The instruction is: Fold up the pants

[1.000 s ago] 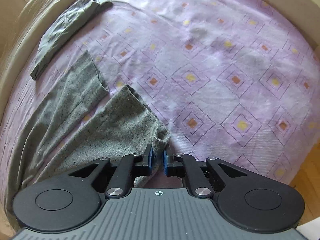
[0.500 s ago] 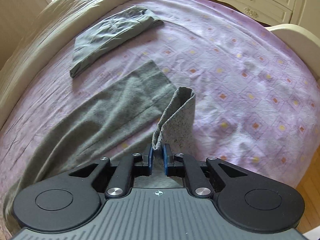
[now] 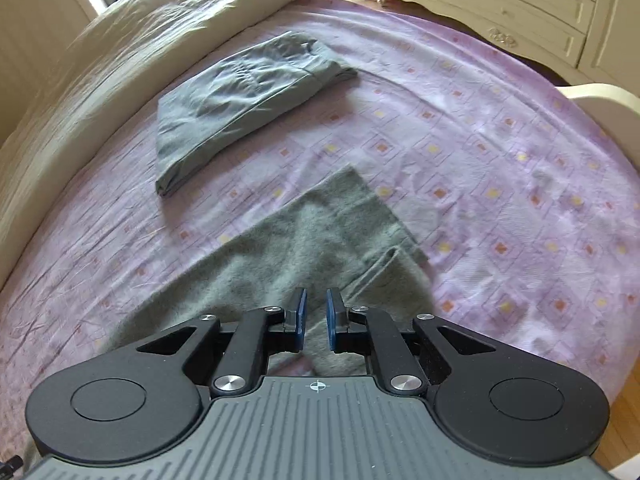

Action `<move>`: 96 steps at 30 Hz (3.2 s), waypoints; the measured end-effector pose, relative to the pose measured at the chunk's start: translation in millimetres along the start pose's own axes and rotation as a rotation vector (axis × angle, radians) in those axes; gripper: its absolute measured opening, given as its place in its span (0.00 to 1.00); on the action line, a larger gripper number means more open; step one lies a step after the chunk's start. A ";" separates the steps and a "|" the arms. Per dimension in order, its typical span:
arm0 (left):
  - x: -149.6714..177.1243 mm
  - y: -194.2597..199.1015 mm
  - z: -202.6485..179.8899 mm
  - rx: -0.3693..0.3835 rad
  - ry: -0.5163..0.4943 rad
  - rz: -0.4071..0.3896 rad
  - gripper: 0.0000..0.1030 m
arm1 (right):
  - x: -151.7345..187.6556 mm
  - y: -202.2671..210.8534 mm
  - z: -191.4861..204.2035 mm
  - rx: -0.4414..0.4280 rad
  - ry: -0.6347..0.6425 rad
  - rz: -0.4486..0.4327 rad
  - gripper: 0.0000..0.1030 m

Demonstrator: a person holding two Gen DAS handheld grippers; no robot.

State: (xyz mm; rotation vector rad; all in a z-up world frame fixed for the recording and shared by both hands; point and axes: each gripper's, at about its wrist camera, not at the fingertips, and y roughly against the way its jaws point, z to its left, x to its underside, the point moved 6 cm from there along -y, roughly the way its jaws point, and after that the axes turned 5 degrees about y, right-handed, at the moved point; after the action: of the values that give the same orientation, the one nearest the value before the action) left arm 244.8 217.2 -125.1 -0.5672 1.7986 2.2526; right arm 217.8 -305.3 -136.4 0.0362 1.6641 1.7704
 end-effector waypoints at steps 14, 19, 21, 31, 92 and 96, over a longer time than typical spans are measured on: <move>78.7 17.2 -77.9 0.087 0.056 0.169 0.75 | 74.1 -60.1 71.4 0.071 0.625 0.069 0.23; 89.8 32.5 -95.1 0.085 0.027 0.167 0.75 | 82.5 -74.8 60.9 0.148 0.647 0.068 0.15; 91.8 37.4 -101.0 0.085 0.011 0.158 0.75 | 74.6 -60.1 43.1 0.120 0.571 0.042 0.06; 96.5 44.9 -138.5 0.097 -0.056 0.150 0.75 | 48.3 -20.1 -156.7 0.232 0.010 0.027 0.04; -1.4 -19.9 -55.4 -0.072 0.171 0.180 0.75 | -30.9 -172.8 146.8 -0.322 1.210 0.331 0.60; -21.5 -32.7 -45.5 -0.049 0.198 0.184 0.75 | -29.0 -171.7 148.6 -0.309 1.230 0.345 0.60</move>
State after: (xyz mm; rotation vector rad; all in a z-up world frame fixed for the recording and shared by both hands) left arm 284.6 182.6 -153.6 -0.6818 1.9661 2.4438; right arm 387.6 -202.2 -250.1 -1.1792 2.1935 2.5179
